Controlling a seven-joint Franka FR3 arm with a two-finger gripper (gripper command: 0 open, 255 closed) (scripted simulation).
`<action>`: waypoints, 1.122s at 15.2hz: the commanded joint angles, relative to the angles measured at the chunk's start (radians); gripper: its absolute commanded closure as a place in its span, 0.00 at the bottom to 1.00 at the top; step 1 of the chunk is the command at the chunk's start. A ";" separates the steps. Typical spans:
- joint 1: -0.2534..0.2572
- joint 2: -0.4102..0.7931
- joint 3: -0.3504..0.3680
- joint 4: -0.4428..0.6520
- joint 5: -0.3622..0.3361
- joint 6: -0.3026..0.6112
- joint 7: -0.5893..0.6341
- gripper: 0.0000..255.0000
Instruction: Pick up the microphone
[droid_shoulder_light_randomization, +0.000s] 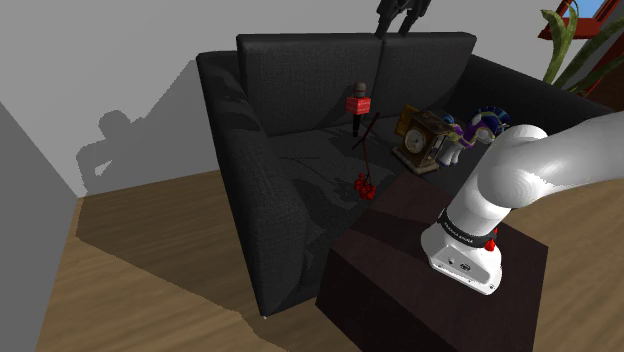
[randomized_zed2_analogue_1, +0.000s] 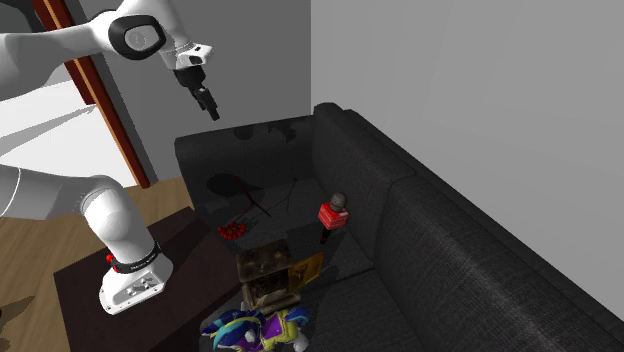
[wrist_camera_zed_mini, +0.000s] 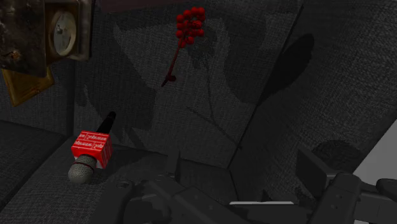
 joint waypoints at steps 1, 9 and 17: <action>0.000 0.000 0.000 0.000 0.000 0.000 0.000 0.00; -0.021 0.129 -0.154 -0.048 -0.049 0.175 -0.181 0.00; -0.021 0.338 -0.309 -0.008 -0.046 0.338 -0.372 0.00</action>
